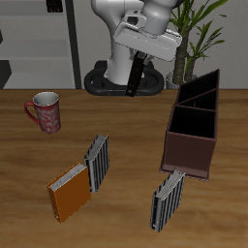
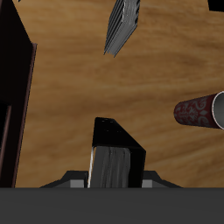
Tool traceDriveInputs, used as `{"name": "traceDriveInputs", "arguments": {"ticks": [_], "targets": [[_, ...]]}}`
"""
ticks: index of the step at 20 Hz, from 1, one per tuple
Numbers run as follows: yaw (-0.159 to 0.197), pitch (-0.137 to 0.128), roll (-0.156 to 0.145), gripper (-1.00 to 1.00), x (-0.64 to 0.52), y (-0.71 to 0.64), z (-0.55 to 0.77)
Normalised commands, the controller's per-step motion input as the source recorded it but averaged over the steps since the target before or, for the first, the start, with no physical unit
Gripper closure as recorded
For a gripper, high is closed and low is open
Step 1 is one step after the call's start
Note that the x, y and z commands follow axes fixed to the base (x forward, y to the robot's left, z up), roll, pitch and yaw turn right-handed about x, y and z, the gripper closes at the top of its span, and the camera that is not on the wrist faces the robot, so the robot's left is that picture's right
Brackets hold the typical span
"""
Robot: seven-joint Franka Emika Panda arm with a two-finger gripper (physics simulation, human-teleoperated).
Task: Place the black book into the left desk caddy's left compartment
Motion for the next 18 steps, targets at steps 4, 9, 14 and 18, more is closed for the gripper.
{"name": "traceDriveInputs", "arguments": {"ticks": [4, 9, 14, 18], "targets": [[-0.026, -0.010, -0.038, 1.00, -0.33, 0.24, 0.00], [-0.009, -0.003, 0.008, 1.00, -0.22, 0.19, -0.02], [-0.002, 0.009, -0.019, 1.00, -0.17, 0.21, -0.10], [0.048, 0.004, 0.033, 1.00, -0.24, 0.41, -0.17]]}}
